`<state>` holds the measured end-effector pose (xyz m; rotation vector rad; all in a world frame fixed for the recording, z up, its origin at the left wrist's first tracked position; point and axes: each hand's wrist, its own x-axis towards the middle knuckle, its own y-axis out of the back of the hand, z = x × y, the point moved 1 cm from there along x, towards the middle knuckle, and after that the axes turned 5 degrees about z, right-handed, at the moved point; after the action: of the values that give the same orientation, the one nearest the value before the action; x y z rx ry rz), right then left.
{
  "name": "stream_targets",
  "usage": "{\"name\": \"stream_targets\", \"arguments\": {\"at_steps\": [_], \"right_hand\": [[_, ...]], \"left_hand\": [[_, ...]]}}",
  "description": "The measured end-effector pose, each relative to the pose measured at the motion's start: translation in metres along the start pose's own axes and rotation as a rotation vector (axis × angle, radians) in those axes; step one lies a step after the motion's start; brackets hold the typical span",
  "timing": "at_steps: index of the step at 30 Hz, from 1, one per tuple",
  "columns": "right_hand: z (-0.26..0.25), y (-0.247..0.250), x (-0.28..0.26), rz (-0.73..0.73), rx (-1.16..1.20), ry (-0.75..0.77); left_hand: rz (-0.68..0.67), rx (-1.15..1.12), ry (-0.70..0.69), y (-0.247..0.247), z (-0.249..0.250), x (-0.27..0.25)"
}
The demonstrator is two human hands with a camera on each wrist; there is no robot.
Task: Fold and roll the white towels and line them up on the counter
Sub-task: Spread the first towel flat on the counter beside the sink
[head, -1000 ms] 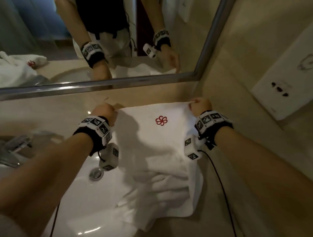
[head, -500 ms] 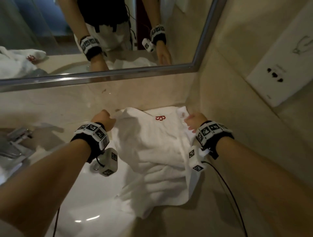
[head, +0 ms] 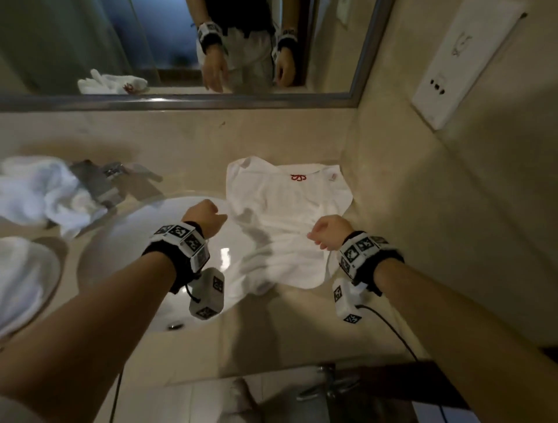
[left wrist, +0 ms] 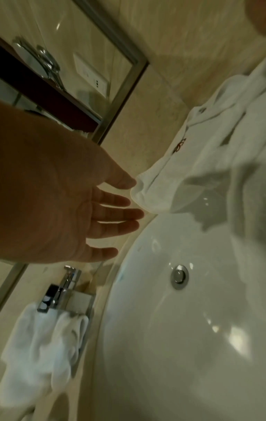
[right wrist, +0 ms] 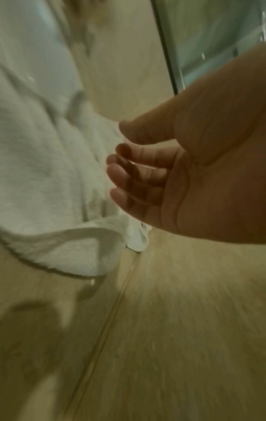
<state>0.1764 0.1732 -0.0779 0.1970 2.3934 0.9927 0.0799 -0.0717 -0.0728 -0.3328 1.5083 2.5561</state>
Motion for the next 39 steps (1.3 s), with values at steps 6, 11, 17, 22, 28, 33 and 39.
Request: {"name": "stream_targets", "arguments": {"at_steps": [6, 11, 17, 22, 28, 33, 39], "right_hand": [[0.0, -0.073, -0.021, -0.143, -0.699, 0.371], [0.011, -0.109, -0.018, -0.02, -0.775, 0.504], [0.003, -0.096, -0.021, 0.134, -0.579, 0.513], [-0.024, -0.033, -0.039, 0.347, -0.231, 0.475], [0.005, 0.055, -0.068, 0.583, -0.166, 0.373], [0.055, 0.048, -0.072, 0.152, -0.629, -0.094], [0.042, 0.013, -0.087, 0.091, -0.496, -0.061]], "left_hand": [[-0.07, -0.017, 0.013, -0.02, -0.037, -0.02], [-0.135, -0.066, -0.019, -0.046, -0.062, -0.022], [-0.291, -0.093, -0.127, -0.06, -0.056, -0.035], [-0.458, 0.123, -0.331, -0.065, -0.027, -0.057], [-0.335, 0.192, -0.394, -0.075, 0.004, -0.077], [-0.441, 0.037, -0.425, -0.054, 0.02, -0.091], [-0.985, -0.095, -0.436, -0.074, 0.05, -0.137]]}}
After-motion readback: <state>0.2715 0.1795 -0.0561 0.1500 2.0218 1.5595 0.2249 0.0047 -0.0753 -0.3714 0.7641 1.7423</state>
